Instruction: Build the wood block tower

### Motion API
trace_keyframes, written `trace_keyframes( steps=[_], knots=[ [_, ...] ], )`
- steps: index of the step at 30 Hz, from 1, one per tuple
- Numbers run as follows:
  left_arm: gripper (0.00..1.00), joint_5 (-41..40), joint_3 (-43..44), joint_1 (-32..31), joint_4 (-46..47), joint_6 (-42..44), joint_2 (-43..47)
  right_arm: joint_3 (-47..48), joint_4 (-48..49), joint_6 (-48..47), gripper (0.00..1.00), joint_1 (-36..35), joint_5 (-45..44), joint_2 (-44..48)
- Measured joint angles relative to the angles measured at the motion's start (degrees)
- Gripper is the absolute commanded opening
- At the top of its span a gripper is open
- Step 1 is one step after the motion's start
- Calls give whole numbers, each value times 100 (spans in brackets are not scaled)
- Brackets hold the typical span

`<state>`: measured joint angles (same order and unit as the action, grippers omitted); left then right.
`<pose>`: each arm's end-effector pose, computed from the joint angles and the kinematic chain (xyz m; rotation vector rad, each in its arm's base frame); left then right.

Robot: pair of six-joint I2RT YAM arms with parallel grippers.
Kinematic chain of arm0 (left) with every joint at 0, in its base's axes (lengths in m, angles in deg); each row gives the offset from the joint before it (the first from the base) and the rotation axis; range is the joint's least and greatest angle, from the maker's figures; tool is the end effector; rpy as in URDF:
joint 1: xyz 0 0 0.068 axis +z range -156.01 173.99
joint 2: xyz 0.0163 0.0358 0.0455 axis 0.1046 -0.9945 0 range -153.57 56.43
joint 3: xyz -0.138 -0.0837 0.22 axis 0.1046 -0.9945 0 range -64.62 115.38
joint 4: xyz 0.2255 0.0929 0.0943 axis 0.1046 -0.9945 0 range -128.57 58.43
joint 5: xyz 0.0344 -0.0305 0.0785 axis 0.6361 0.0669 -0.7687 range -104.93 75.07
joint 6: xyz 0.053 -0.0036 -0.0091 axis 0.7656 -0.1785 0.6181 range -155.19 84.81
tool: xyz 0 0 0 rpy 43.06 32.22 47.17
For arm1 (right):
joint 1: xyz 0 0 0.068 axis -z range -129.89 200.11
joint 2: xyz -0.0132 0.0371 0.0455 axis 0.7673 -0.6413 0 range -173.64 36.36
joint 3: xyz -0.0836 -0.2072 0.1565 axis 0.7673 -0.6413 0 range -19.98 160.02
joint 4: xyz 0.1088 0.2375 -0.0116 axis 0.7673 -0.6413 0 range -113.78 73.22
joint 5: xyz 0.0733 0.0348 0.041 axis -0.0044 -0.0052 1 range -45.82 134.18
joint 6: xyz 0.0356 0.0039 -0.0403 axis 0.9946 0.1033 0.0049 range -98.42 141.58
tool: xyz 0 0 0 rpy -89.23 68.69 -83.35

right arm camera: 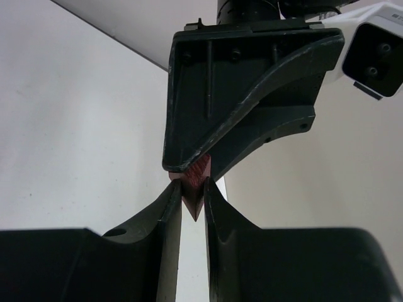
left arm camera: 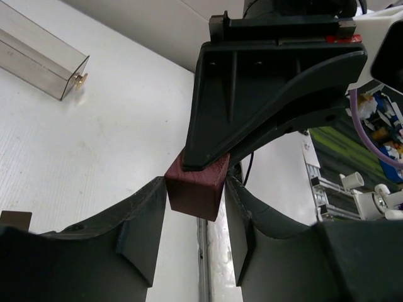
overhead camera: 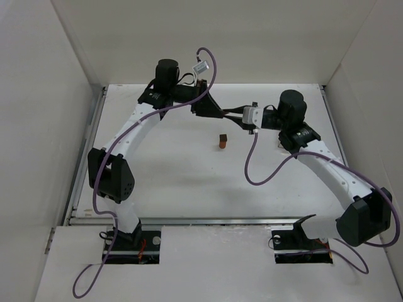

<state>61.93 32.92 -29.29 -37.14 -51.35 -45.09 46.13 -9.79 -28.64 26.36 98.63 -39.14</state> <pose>0.3559 -0.1909 0.4015 1.1528 1.5062 -1.6259 0.2629 0.1475 0.3843 -1.4378 0.7249 0.4062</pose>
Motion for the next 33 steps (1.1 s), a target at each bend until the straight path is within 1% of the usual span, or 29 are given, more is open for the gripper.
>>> trace_keyframes(
  steps=[2, 4, 6, 9, 10, 11, 13, 18, 20, 22, 23, 24, 29, 30, 31, 32, 33],
  knots=[
    [38, -26, 13, 0, -186, 140, 0, 7, 0, -2, 0, 0, -22, 0],
    [36, -50, 37, 0, -299, 234, 0, 7, 0, -2, 0, -7, -33, 0],
    [26, -57, 76, 0, -389, 306, 0, 7, 0, -15, 0, -24, -55, -2],
    [25, -66, 114, 2, -450, 367, 0, 17, 11, -35, 0, -28, -74, -4],
    [25, -61, 118, 2, -452, 367, 0, 17, 11, -42, 0, -28, -72, -4],
    [30, -61, 120, 4, -448, 361, 0, 17, 11, -44, 0, -28, -74, -7],
    [38, -44, 120, 2, -389, 297, -2, 20, 13, -63, 0, -28, -74, -7],
    [38, 17, 94, 4, 221, -243, -11, 63, 17, -105, 0, -46, -63, -7],
    [29, 31, 66, 4, 424, -426, -13, 70, 17, -118, 0, -57, -61, -7],
    [15, 76, 39, 17, 542, -533, -22, 74, 11, -142, 0, -59, -72, -4],
    [5, 81, 31, 22, 586, -592, -26, 81, 9, -151, 0, -61, -72, -4],
    [1, 96, 11, 24, 643, -640, -31, 83, 7, -151, 0, -61, -72, -4],
    [0, 116, -48, 24, 610, -566, -33, 83, -79, -149, 0, -61, -72, -4],
    [0, 116, -46, 24, 540, -476, -33, 83, -96, -151, 13, -66, -76, -4],
    [0, 111, -42, 24, 439, -374, -33, 83, -127, -149, 20, -70, -90, -4],
    [0, 101, -33, 24, 315, -203, -33, 83, -179, -151, 25, -72, -122, -4],
    [0, 66, 7, 22, 94, -4, -33, 83, -251, -146, 36, -72, -153, -4]
  ],
)
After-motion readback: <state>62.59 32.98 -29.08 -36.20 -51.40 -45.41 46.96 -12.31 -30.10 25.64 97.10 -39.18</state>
